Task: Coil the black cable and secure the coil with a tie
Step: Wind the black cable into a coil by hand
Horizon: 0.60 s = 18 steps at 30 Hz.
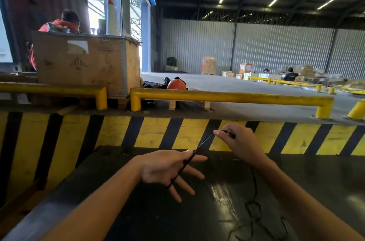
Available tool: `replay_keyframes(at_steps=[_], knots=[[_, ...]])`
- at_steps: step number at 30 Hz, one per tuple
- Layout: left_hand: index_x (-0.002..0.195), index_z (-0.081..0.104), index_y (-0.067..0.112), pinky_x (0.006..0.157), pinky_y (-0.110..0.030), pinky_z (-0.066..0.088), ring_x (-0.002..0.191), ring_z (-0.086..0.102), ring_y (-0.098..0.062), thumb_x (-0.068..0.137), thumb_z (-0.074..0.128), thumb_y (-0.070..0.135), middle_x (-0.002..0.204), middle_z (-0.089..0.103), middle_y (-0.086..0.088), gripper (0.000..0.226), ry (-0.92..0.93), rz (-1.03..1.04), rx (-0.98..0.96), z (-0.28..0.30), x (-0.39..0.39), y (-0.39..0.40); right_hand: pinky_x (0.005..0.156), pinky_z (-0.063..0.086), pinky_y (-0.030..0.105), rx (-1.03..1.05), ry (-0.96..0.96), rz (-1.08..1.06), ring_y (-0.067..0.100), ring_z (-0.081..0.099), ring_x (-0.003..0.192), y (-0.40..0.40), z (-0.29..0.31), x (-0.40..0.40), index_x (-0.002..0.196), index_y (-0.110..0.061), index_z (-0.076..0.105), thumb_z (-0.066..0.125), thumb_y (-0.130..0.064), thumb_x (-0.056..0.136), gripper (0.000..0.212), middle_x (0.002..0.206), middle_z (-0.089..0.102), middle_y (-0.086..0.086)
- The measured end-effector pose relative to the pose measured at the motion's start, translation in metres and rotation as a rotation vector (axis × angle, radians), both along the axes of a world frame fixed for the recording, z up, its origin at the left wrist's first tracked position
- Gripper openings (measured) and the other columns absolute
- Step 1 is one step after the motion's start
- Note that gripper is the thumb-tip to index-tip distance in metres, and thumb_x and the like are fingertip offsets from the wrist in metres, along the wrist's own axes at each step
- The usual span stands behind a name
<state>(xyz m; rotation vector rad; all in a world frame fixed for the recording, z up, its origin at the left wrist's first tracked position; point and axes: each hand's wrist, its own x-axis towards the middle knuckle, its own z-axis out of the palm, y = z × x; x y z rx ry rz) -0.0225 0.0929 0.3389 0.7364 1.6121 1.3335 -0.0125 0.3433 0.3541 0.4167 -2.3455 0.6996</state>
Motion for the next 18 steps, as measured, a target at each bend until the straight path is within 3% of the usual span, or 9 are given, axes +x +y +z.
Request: replay_keyframes(at_steps=[2, 5, 7, 10, 12, 15, 18], knots=[[0.133, 0.046, 0.046, 0.09, -0.053, 0.051, 0.121, 0.054, -0.036, 0.095, 0.032, 0.055, 0.141, 0.052, -0.003, 0.042, -0.074, -0.095, 0.181, 0.009, 0.006, 0.006, 0.06, 0.046, 0.016, -0.078, -0.065, 0.017, -0.002, 0.057, 0.064, -0.012, -0.015, -0.003, 0.072, -0.033, 0.055, 0.053, -0.032, 0.092, 0.02, 0.066, 0.059, -0.007], [0.134, 0.049, 0.042, 0.097, -0.061, 0.042, 0.128, 0.047, -0.036, 0.095, 0.035, 0.048, 0.148, 0.043, -0.004, 0.042, -0.141, -0.019, 0.516, 0.026, 0.009, 0.02, 0.086, 0.054, 0.037, -0.046, -0.299, 0.173, 0.013, 0.065, 0.093, -0.045, -0.058, -0.003, 0.102, -0.018, 0.067, 0.047, -0.014, 0.096, 0.02, 0.101, 0.07, 0.007], [0.132, 0.049, 0.043, 0.098, -0.065, 0.036, 0.132, 0.041, -0.035, 0.093, 0.04, 0.047, 0.151, 0.034, -0.001, 0.041, -0.091, 0.166, 0.679, 0.037, 0.005, 0.027, 0.08, 0.055, 0.04, -0.074, -0.443, 0.22, 0.013, 0.065, 0.081, -0.068, -0.083, 0.007, 0.099, -0.021, 0.062, 0.041, -0.029, 0.099, 0.023, 0.09, 0.068, 0.005], [0.134, 0.043, 0.048, 0.106, -0.067, 0.015, 0.143, 0.016, -0.034, 0.093, 0.037, 0.048, 0.158, 0.018, 0.004, 0.041, 0.128, 0.465, 0.728, 0.043, -0.01, 0.023, 0.067, 0.05, 0.03, 0.036, -0.577, 0.282, 0.005, 0.057, 0.067, -0.082, -0.094, 0.017, 0.094, -0.023, 0.057, 0.038, -0.042, 0.098, 0.027, 0.077, 0.059, -0.005], [0.131, 0.042, 0.054, 0.109, -0.063, 0.01, 0.144, 0.013, -0.029, 0.096, 0.031, 0.051, 0.159, 0.016, 0.006, 0.037, 0.296, 0.661, 0.63, 0.042, -0.019, 0.015, 0.064, 0.046, 0.022, 0.105, -0.589, 0.334, 0.0, 0.055, 0.066, -0.076, -0.086, 0.019, 0.092, -0.026, 0.057, 0.041, -0.041, 0.097, 0.023, 0.077, 0.058, -0.009], [0.134, 0.034, 0.055, 0.107, -0.047, 0.022, 0.141, 0.024, -0.023, 0.098, 0.025, 0.052, 0.154, 0.03, 0.003, 0.038, 0.713, 0.89, 0.209, 0.033, -0.034, 0.001, 0.063, 0.046, 0.019, 0.138, -0.509, 0.375, -0.002, 0.059, 0.068, -0.058, -0.059, 0.019, 0.087, -0.034, 0.059, 0.046, -0.038, 0.095, 0.016, 0.075, 0.059, -0.011], [0.138, 0.029, 0.047, 0.094, -0.033, 0.029, 0.134, 0.035, -0.021, 0.1, 0.023, 0.047, 0.148, 0.04, -0.002, 0.039, 0.949, 0.766, -0.148, 0.012, -0.042, -0.014, 0.069, 0.048, 0.019, 0.21, -0.333, 0.273, -0.001, 0.061, 0.077, -0.03, -0.022, 0.011, 0.089, -0.031, 0.062, 0.049, -0.039, 0.094, 0.016, 0.081, 0.063, -0.011]])
